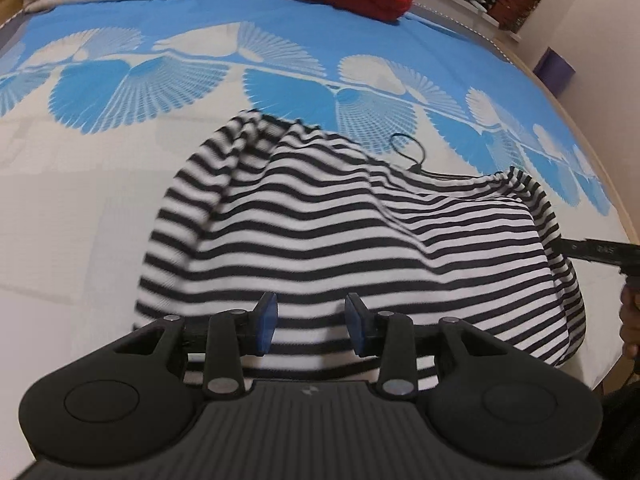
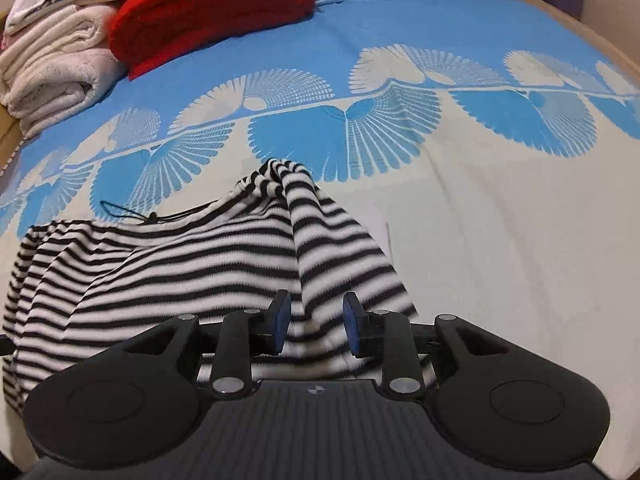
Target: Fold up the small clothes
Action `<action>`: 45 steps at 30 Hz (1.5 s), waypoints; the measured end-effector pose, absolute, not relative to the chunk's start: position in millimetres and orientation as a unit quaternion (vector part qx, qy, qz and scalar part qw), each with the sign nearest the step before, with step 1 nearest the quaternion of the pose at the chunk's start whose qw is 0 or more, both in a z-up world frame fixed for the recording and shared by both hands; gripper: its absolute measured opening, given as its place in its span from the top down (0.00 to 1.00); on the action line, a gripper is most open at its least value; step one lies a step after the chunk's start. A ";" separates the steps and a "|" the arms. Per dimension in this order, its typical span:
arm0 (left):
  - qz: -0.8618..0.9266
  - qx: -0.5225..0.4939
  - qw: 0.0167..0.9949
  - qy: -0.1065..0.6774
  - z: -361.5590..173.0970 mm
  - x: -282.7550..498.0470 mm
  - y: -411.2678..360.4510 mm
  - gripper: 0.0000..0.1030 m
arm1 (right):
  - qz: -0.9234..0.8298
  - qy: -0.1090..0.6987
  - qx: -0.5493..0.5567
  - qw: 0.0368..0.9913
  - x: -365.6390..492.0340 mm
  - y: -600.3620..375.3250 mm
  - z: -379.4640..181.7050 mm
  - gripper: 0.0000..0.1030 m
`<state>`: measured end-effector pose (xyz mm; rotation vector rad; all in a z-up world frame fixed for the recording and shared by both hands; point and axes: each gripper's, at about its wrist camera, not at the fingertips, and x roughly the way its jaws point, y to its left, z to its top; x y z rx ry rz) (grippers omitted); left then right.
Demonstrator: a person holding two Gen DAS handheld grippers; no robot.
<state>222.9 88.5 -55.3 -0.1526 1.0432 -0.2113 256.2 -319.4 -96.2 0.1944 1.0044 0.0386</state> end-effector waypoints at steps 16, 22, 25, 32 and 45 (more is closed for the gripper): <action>-0.094 -0.075 0.866 0.486 -59.7 234.4 83.2 0.60 | -0.084 0.481 0.125 0.864 288.3 -327.5 -108.9 0.97; -0.086 -0.094 0.879 0.460 -44.6 231.1 86.4 0.60 | -0.001 0.395 0.070 0.916 254.8 -292.6 -68.7 0.78; -0.098 -0.092 0.880 0.456 -41.1 230.0 79.9 0.60 | 0.061 0.398 0.072 0.912 246.5 -278.4 -67.9 0.78; -0.108 -0.041 0.864 0.491 -65.4 236.8 58.9 0.60 | 0.066 0.531 -0.004 0.845 253.6 -249.9 -122.5 0.76; -0.079 -0.056 0.871 0.482 -58.3 232.5 83.3 0.57 | 0.141 0.471 0.035 0.870 236.6 -162.4 -88.9 0.75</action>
